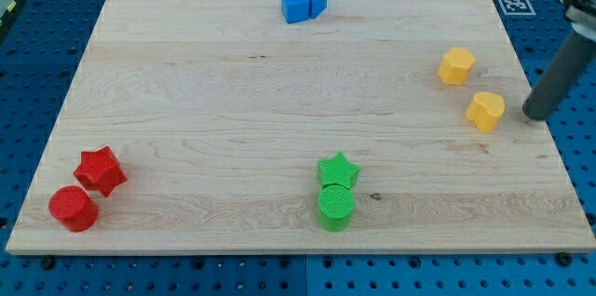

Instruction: Place yellow heart towards the top of the green star

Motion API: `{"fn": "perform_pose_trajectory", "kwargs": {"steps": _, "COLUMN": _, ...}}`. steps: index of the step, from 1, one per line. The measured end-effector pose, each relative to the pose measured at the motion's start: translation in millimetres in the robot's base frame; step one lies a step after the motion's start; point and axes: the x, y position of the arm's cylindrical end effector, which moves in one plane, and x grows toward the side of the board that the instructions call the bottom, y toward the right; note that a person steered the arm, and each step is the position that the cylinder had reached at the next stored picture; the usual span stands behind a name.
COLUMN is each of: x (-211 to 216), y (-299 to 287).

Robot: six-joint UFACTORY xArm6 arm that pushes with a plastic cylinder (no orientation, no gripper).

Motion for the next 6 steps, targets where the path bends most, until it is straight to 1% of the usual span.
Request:
{"fn": "perform_pose_trajectory", "kwargs": {"steps": 1, "x": 5.5, "y": -34.0}}
{"fn": "perform_pose_trajectory", "kwargs": {"steps": 2, "x": -15.4, "y": -55.7}}
{"fn": "perform_pose_trajectory", "kwargs": {"steps": 3, "x": -48.4, "y": -54.2}}
{"fn": "perform_pose_trajectory", "kwargs": {"steps": 4, "x": -49.6, "y": -63.3}}
{"fn": "perform_pose_trajectory", "kwargs": {"steps": 5, "x": -43.4, "y": -88.3}}
{"fn": "perform_pose_trajectory", "kwargs": {"steps": 6, "x": -43.4, "y": -88.3}}
